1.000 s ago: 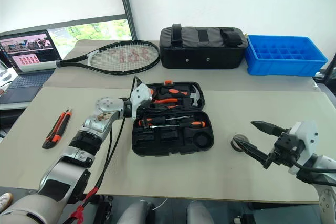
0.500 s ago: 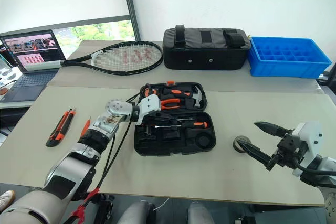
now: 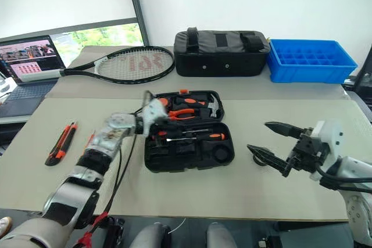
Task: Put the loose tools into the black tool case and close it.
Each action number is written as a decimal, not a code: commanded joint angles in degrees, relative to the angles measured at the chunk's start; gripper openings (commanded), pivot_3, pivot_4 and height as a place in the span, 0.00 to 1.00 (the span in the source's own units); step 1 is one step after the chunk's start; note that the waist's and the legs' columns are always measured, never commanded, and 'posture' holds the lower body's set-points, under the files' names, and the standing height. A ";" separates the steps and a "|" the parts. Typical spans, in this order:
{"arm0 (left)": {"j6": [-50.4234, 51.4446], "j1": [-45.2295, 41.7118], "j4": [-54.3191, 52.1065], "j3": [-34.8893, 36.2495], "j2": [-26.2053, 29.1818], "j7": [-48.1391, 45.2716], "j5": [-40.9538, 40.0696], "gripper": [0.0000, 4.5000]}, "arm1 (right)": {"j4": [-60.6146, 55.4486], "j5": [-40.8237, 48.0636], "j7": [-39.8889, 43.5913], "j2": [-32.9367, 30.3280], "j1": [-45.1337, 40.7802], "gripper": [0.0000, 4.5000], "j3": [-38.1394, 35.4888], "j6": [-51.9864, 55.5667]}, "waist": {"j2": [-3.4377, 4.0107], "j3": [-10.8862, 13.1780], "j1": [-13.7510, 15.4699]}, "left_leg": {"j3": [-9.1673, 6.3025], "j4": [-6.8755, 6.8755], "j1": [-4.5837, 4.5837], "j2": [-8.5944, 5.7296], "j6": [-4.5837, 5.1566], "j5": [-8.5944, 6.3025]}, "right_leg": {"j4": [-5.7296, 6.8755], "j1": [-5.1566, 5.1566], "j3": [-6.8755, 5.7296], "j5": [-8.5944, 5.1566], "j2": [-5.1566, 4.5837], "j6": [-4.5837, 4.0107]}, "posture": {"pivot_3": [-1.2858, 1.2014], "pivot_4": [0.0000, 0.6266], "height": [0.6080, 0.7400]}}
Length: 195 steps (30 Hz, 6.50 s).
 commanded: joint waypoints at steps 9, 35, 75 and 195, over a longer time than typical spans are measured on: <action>28.64 28.80 -43.21 23.64 3.08 29.64 -0.85 0.81 | 8.46 -1.05 7.21 -0.79 -15.98 1.00 9.30 -3.12 | 0.02 -0.05 0.65 | -0.10 -0.02 0.17 -0.08 0.00 -0.01 | -0.19 0.11 0.00 0.17 -0.38 -0.29 | 0.52 0.24 0.75; 36.37 39.94 -34.62 24.95 -1.46 37.41 -5.97 0.74 | 12.40 -0.77 13.12 -1.23 -19.48 1.00 8.77 -6.43 | 0.16 -0.16 1.36 | -0.32 -0.07 0.28 -0.09 -0.02 -0.02 | -0.18 0.13 -0.02 0.21 -0.44 -0.37 | 0.52 0.24 0.75; 15.21 -0.32 -17.97 -18.05 9.16 -11.81 3.51 0.11 | 10.81 -1.71 13.79 -3.90 0.55 1.00 -5.12 -13.64 | -0.07 0.09 0.94 | 0.17 -0.01 0.00 -0.10 -0.08 0.04 | -0.31 0.05 0.03 0.15 -0.16 -0.29 | 0.52 0.24 0.75; 17.04 18.87 -26.80 22.43 5.31 11.93 -19.82 0.44 | 16.36 0.84 16.76 -2.28 -10.05 1.00 3.02 -13.10 | -0.08 0.19 -0.12 | 0.03 -0.02 0.63 -0.02 -0.09 0.03 | -0.29 0.90 -0.01 -0.13 -0.38 0.05 | 0.52 0.24 0.75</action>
